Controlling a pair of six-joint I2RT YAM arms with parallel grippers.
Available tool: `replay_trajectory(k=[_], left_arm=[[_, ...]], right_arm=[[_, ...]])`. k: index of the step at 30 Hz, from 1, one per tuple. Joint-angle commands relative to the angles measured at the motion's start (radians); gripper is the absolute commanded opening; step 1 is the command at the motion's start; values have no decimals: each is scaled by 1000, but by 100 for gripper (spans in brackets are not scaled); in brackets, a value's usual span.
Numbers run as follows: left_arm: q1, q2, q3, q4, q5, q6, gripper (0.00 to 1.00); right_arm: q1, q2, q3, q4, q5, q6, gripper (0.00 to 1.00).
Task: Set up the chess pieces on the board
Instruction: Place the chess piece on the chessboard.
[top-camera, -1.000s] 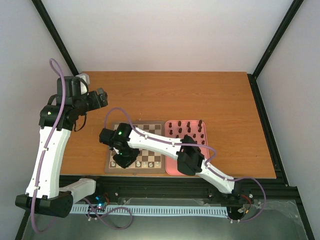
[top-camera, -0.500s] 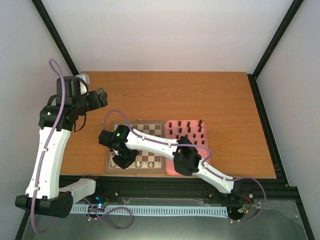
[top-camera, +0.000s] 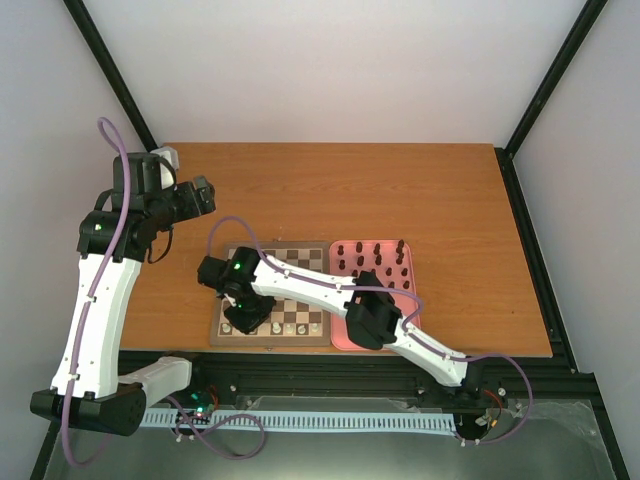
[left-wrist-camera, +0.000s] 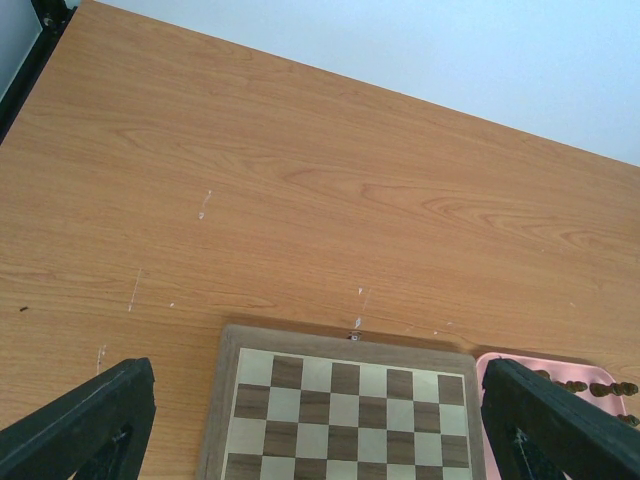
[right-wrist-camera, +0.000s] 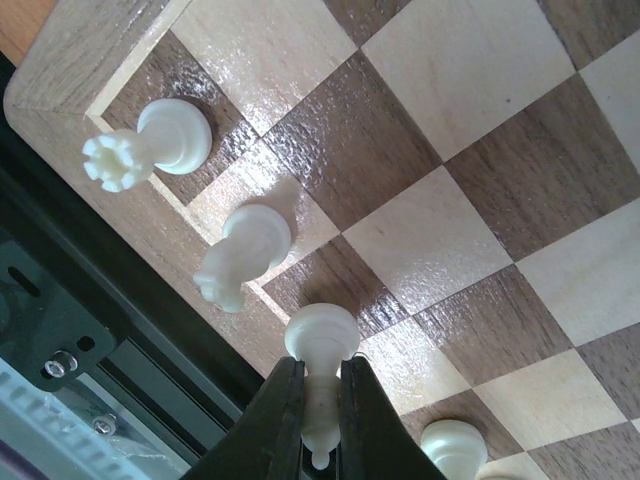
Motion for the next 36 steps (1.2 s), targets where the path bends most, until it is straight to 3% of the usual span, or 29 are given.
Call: replay_trajectory(k=[1, 36], left_arm=[[-7, 2, 10, 19, 8, 3, 100], [-8, 29, 12, 27, 10, 7, 100]], right_arm=[[-10, 26, 31, 6, 5, -10, 5], [-22, 34, 38, 24, -62, -61, 20]])
